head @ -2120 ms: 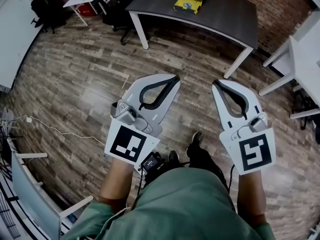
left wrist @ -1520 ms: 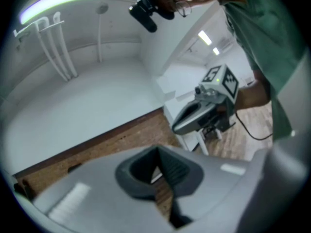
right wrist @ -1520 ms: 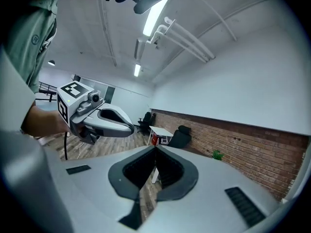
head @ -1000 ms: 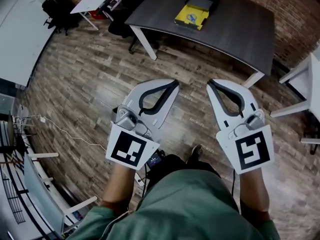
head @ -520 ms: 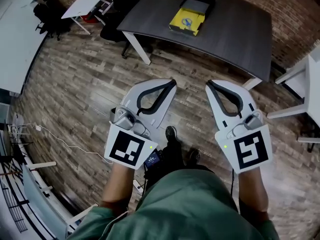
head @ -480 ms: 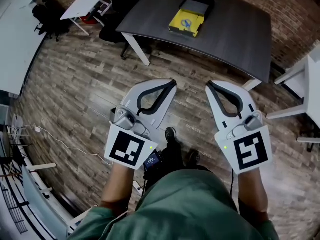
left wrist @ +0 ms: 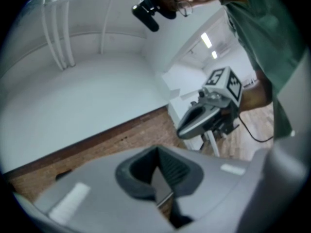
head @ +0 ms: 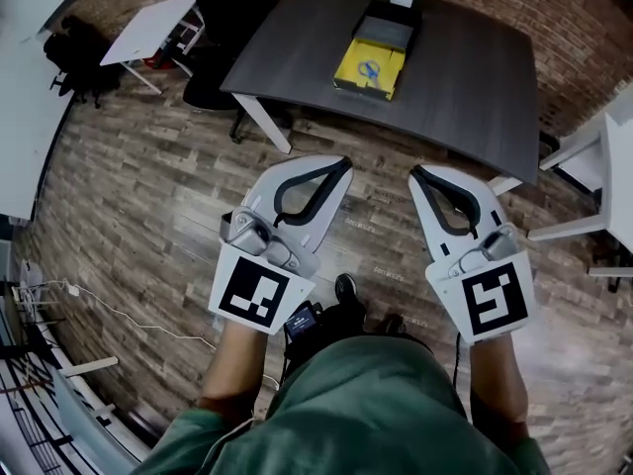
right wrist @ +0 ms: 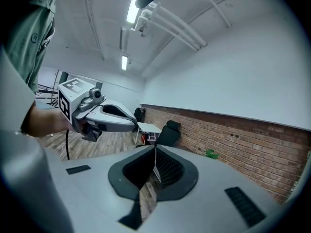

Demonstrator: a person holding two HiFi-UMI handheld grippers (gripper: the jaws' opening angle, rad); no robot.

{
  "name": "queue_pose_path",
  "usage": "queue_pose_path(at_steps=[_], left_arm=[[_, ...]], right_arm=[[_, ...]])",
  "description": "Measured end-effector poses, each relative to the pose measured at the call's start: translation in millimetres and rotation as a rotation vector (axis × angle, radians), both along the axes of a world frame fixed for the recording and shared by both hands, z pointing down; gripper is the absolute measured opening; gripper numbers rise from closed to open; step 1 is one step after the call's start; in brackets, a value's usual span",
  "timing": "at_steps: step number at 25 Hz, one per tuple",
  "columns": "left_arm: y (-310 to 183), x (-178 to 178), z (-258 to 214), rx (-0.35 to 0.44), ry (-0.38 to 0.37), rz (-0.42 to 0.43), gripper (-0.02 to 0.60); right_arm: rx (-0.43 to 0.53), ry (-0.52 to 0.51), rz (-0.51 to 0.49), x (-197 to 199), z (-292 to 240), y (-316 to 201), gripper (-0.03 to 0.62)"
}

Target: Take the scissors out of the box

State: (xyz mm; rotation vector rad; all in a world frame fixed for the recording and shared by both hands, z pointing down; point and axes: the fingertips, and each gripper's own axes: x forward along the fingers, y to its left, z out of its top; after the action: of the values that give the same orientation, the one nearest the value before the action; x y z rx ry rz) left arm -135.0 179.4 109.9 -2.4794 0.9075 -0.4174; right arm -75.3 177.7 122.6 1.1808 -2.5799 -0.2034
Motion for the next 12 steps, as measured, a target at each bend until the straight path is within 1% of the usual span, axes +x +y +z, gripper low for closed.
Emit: queue_pose_path(at_steps=[7, 12], left_arm=[[-40.7, -21.7, 0.2, 0.006, 0.010, 0.053, 0.000], [-70.9, -33.3, 5.3, -0.010, 0.007, 0.059, 0.000]], right_arm=[[-0.010, 0.012, 0.066, -15.7, 3.4, -42.1, 0.008], [-0.012, 0.024, 0.071, -26.3, 5.9, -71.1, 0.008]])
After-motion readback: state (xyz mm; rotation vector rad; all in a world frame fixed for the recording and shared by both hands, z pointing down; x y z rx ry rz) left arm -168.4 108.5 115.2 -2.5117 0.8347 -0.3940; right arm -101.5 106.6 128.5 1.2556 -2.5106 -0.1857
